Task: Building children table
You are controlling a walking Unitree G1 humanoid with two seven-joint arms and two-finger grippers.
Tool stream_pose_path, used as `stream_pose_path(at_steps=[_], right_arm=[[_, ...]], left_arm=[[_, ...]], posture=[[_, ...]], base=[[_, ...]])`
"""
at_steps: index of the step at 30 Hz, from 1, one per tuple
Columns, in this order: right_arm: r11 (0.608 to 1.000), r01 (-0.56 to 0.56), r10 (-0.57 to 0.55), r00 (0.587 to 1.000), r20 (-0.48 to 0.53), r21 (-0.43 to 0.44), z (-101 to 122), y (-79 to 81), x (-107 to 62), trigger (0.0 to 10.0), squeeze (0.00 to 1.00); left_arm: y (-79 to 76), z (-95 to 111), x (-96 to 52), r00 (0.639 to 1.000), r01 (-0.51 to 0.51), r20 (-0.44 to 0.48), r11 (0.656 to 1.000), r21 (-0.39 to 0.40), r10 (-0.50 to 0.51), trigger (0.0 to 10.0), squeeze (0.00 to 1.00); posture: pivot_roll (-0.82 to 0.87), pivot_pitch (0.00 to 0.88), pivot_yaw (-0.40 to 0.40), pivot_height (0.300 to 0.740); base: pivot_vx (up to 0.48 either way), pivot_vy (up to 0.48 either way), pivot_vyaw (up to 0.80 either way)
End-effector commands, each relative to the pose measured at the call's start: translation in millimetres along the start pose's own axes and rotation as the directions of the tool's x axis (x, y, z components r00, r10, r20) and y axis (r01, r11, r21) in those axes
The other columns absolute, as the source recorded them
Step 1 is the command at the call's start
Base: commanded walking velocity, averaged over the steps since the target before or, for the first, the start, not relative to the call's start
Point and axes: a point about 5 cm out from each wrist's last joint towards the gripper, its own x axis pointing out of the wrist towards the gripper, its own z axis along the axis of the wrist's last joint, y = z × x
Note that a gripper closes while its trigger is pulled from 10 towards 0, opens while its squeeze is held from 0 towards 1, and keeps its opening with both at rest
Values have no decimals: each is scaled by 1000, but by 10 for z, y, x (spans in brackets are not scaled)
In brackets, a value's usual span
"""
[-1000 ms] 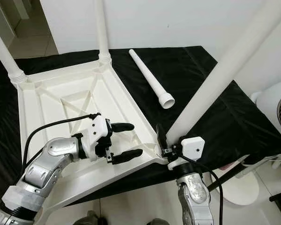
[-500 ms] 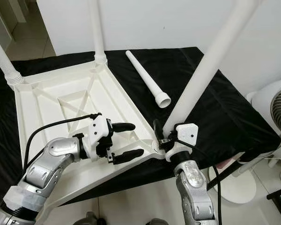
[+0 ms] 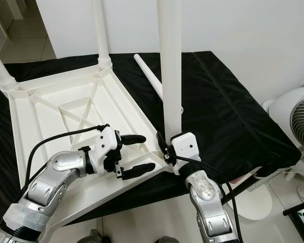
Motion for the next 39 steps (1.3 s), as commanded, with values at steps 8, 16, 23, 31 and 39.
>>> stream_pose_path(at_steps=[8,16,23,31,39], right_arm=[[999,-32,35,994,-101,22,-257,91,-147,10000,0],[983,78,-83,996,28,164,-226,30,-300,10000,0],[978,98,-102,995,16,187,-277,14,-332,10000,0],[977,99,-110,993,50,191,-281,81,-352,10000,0],[976,100,-112,993,48,194,-312,113,-375,10000,0]], left_arm=[[-8,-18,-5,999,-52,-13,999,-5,52,10000,0],[9,1,7,999,-49,-8,999,1,49,10000,0],[14,2,6,998,-56,-7,998,1,56,10000,0],[-1,20,-2,997,-75,-3,997,-4,75,10000,0],[23,29,-10,997,-82,-4,997,2,82,10000,0]], posture=[[12,33,-8,740],[4,27,4,740],[9,38,-1,740],[25,42,-4,740],[29,41,3,740]], base=[[0,0,0],[0,0,0],[0,0,0],[0,0,0],[0,0,0]])
